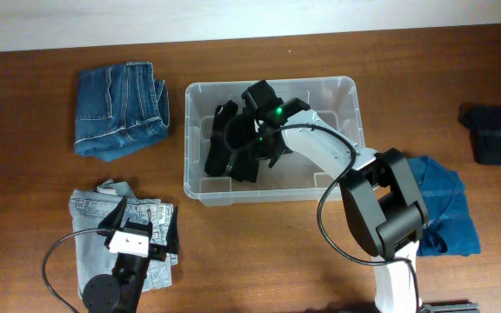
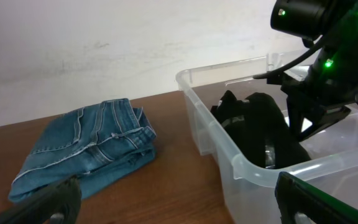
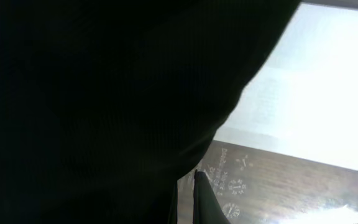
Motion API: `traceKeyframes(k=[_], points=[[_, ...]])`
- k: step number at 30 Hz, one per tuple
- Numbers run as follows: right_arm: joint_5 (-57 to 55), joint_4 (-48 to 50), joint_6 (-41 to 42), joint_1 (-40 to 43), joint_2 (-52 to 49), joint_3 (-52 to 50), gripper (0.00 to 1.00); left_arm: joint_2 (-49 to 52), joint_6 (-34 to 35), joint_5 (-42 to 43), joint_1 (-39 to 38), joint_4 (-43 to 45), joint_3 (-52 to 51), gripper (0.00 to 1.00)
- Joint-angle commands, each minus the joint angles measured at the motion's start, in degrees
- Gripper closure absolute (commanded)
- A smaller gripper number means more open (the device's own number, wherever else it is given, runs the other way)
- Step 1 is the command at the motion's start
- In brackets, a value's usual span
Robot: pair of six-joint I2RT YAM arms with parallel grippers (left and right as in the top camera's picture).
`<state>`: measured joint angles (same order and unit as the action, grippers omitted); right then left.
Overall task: Pack container
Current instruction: 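Lower the black garment into the container and open the right gripper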
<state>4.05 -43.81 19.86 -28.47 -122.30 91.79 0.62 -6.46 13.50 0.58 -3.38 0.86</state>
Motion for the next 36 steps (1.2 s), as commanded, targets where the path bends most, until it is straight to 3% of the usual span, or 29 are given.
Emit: traceKeyframes(k=[1, 18, 23, 27, 28, 30, 31, 33, 36], points=[[1.75, 1.40, -5.33, -1.66, 0.04, -0.28, 0.96, -0.33, -0.94, 0.26, 0.35, -0.04, -0.35, 0.01], [-3.37, 2.21, -7.58, -2.23, 0.24, 2.62, 0.96, -0.33, -0.94, 0.28, 0.35, -0.04, -0.35, 0.01], [-15.43, -5.40, -5.46, -2.23, 2.29, 6.99, 0.96, -0.33, -0.94, 0.28, 0.33, -0.04, -0.35, 0.01], [-22.64, -11.87, -5.75, -2.10, 5.90, 11.91, 0.84, -0.33, -0.94, 0.26, 0.35, -0.04, -0.35, 0.01], [-23.85, -13.16, -5.95, -1.88, 6.60, 12.85, 0.78, -0.33, -0.94, 0.26, 0.35, -0.04, -0.35, 0.01], [-26.86, -16.79, -6.14, -0.76, 8.44, 15.17, 0.51, -0.33, -0.94, 0.28, 0.33, -0.04, -0.35, 0.01], [-27.87, -18.53, -6.12, 0.09, 9.01, 16.04, 0.44, -0.33, -0.94, 0.28, 0.35, -0.04, -0.35, 0.01], [-28.94, -21.81, -6.25, 2.91, 9.79, 17.31, 0.37, -0.33, -0.94, 0.28, 0.33, -0.04, -0.35, 0.01], [-23.52, -24.63, -11.58, 8.37, 9.97, 17.40, 0.37, -0.33, -0.94, 0.28, 0.35, -0.04, -0.35, 0.01]])
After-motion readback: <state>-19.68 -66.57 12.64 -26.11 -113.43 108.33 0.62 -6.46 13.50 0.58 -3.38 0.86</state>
